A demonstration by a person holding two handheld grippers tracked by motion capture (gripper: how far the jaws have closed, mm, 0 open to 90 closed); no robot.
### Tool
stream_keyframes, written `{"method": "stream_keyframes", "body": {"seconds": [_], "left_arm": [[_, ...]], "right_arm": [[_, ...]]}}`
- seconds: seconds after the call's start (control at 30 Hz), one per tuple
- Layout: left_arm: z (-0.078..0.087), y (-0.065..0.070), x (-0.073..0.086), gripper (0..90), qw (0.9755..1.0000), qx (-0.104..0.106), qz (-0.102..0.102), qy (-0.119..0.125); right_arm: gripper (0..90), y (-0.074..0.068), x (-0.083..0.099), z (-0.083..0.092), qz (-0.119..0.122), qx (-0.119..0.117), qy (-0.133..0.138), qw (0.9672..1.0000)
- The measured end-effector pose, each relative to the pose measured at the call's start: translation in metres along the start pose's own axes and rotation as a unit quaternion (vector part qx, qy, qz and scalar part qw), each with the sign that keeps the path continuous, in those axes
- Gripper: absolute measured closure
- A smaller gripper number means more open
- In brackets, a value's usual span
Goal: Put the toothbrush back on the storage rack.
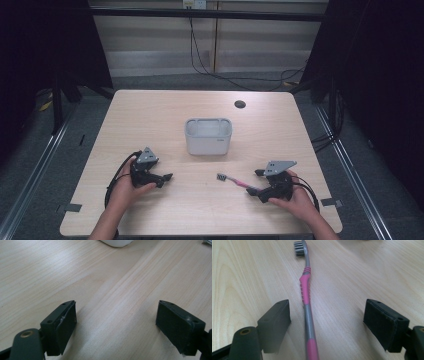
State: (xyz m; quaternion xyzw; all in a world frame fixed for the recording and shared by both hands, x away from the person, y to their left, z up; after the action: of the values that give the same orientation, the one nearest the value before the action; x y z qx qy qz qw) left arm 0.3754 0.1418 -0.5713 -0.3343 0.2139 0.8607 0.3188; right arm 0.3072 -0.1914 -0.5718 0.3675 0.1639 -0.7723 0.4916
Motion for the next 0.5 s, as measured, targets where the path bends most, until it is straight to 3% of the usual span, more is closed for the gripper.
{"method": "stream_keyframes", "body": {"seconds": [0.17, 0.3, 0.5], "left_arm": [[-0.0002, 0.0001, -0.0001, 16.2, 1.0000, 0.001, -0.001, 0.000], [-0.0001, 0.0001, 0.0000, 16.2, 1.0000, 0.001, -0.002, 0.000], [-0.0002, 0.0001, -0.0001, 16.2, 1.0000, 0.001, -0.001, 0.000]], "right_arm": [[18.6, -0.0014, -0.0010, -0.0010, -0.006, 0.002, -0.004, 1.0000], [17.2, -0.0026, -0.0042, -0.0022, -0.015, 0.004, -0.045, 0.9989], [17.3, -0.0039, -0.0054, -0.0009, -0.021, -0.007, -0.066, 0.9975]]}}
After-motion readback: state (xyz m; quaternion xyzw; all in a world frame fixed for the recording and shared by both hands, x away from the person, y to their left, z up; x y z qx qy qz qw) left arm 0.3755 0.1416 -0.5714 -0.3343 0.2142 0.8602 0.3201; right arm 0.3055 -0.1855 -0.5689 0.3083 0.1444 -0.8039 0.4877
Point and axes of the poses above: each handheld gripper's, and its own axes: z roughly backward along the jaws, x roughly out of its underside, y roughly to its right, the point moved 9 cm from there along -z, roughly forward along the jaws, and after that the axes turned 11 degrees about z, right-handed, at the moved point
